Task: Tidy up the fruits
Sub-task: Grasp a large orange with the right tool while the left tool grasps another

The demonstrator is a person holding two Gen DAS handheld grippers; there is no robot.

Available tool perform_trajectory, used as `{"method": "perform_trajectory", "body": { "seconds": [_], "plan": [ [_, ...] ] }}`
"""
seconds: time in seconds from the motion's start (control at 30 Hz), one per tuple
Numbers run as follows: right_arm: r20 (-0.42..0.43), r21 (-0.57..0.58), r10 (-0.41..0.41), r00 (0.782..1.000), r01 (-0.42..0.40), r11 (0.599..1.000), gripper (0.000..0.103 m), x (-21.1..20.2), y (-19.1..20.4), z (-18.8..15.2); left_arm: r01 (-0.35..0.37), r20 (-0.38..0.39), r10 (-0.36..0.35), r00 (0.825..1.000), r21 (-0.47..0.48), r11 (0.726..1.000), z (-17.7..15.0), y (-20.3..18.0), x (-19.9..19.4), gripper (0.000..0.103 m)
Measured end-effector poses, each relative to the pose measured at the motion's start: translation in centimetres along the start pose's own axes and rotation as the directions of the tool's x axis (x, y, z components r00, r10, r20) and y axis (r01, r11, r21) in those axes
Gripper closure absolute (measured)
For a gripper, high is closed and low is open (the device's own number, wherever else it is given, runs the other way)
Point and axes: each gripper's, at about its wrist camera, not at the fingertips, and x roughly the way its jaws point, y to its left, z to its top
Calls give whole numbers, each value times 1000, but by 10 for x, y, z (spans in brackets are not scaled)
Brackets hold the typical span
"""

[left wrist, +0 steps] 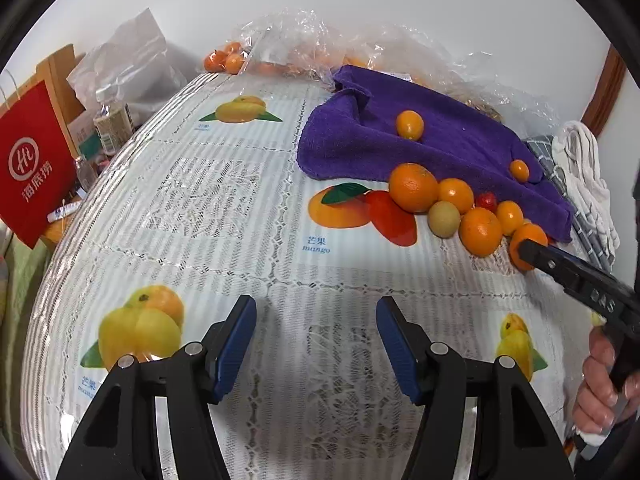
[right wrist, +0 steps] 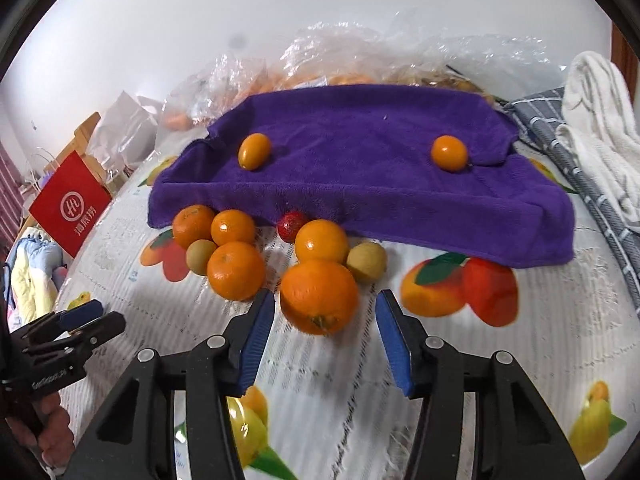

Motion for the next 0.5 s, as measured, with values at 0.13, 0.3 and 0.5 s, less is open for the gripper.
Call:
{"method": "perform_trajectory", "body": {
  "seconds": [0.13,0.3,0.5],
  "plan": [
    [-8,-3,4,1000,-4,1000,53,11,1,0,-1,-8,1,1000,20,1000,-2,1,-1,42],
    [1,-39,4,1000,-4,999,61,9,5,-2,-5,24,4,1000,33,999,-8,1,-2,42],
    [71,-72,-47,996,52,996,61,-27,-12,-14,93,15,-93,996,20,995,9,-10,2,42]
  ]
}}
